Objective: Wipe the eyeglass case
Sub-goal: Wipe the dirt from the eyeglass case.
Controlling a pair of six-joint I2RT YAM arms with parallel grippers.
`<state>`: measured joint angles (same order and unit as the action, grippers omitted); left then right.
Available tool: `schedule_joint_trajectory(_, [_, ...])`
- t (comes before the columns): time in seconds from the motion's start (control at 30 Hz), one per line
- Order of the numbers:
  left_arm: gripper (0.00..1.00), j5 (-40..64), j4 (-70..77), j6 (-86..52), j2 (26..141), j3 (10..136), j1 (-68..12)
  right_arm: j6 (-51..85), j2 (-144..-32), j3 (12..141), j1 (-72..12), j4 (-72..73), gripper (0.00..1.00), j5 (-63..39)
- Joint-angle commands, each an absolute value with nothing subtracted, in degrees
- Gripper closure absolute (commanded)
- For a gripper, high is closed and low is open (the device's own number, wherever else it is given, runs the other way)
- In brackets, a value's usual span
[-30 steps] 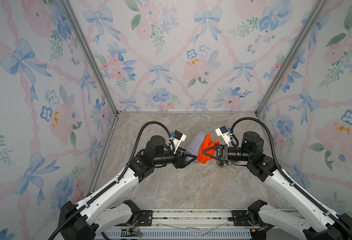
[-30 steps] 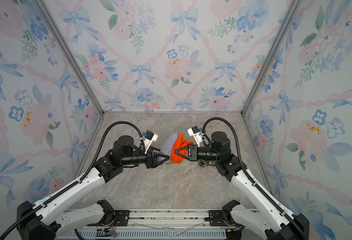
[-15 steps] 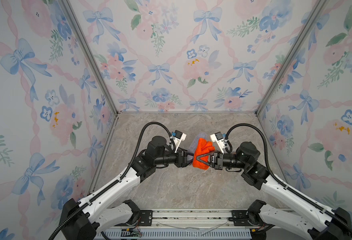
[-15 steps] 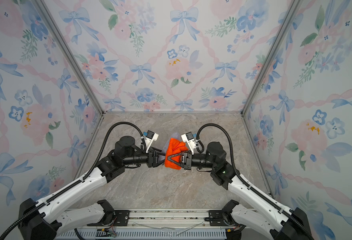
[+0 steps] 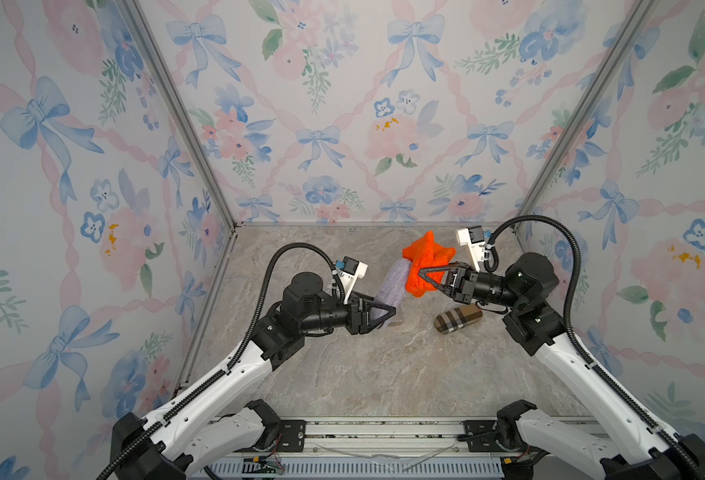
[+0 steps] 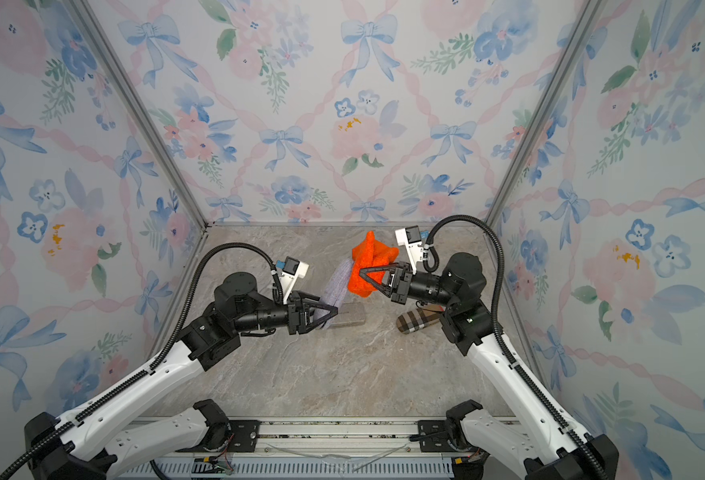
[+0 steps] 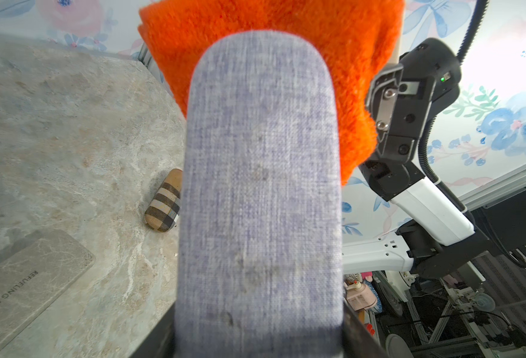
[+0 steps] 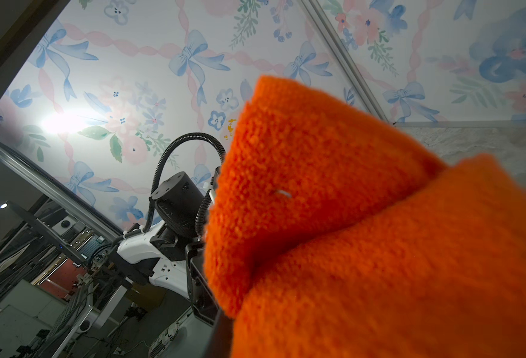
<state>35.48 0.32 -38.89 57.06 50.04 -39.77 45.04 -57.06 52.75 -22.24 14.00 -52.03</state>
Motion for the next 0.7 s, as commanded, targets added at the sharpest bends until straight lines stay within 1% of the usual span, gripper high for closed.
schedule_joint_trajectory(0.0, [0.69,40.21,5.44,-40.18,56.52,51.46,-39.55,43.39,-54.33,49.63,-21.01,12.08,1.00,-51.05])
schedule_joint_trajectory(0.17, [0.70,41.45,6.70,-41.24,57.13,53.17,-39.48,45.99,-53.15,46.91,-18.87,16.11,1.00,-50.80])
schedule_joint_trajectory(0.27, [0.69,41.69,6.83,-41.31,57.31,53.79,-39.46,52.04,-54.90,45.42,-19.54,25.79,1.00,-52.79])
schedule_joint_trajectory(0.33, [0.70,41.55,7.43,-41.44,57.72,53.59,-39.47,53.07,-55.40,45.22,-21.57,28.47,1.00,-52.78])
schedule_joint_trajectory(0.5, [0.69,43.33,13.75,-44.06,59.93,52.53,-39.55,50.54,-55.34,45.03,-28.77,28.62,1.00,-51.86])
schedule_joint_trajectory(0.67, [0.70,43.59,13.57,-42.95,62.68,54.97,-39.31,50.55,-54.48,43.28,-33.32,31.46,1.00,-50.98])
